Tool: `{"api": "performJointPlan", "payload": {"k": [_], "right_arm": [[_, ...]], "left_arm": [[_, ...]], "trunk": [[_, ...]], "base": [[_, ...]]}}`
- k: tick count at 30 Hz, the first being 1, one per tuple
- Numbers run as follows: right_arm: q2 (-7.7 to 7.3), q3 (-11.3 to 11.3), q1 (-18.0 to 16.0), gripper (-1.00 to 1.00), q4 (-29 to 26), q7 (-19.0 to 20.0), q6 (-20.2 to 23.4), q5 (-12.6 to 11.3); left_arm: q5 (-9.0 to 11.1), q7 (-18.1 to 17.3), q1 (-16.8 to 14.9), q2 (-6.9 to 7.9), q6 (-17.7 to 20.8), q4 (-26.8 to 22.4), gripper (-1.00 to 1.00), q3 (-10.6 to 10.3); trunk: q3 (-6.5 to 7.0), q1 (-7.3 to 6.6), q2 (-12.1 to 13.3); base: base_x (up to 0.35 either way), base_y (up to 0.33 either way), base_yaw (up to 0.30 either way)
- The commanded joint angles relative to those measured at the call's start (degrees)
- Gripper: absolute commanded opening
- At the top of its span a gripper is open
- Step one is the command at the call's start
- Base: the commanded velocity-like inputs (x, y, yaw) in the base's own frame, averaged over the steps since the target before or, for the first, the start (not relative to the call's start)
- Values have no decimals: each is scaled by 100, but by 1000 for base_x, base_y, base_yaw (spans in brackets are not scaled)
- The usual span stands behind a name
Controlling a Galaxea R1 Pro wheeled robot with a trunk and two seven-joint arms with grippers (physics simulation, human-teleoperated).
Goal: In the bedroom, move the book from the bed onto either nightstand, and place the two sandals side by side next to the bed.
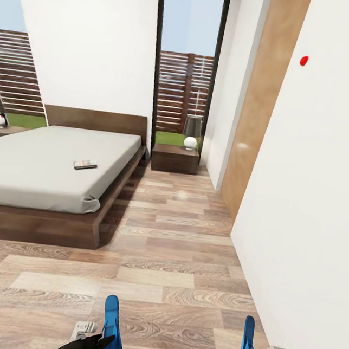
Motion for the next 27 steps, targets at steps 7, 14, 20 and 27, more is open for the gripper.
{"api": "performJointPlan", "payload": {"k": [7,14,20,27], "right_arm": [[1,-21,-2,-100,-2,21,52,-25],[3,-21,-2,-100,-2,21,52,-26],[0,-21,-2,-100,-2,13,52,-26],[3,-21,-2,-100,-2,12,49,-22]], "left_arm": [[14,-13,-1,2,-23,7,-100,-14],[14,-13,-3,2,-23,7,-100,-14],[14,-13,-4,2,-23,7,-100,-14],[14,-13,-8,2,-23,7,-100,-14]], "trunk": [[121,-155,280],[210,-265,480],[210,-265,480],[210,-265,480]], "base": [[0,0,0],[0,0,0],[0,0,0],[118,0,0]]}}
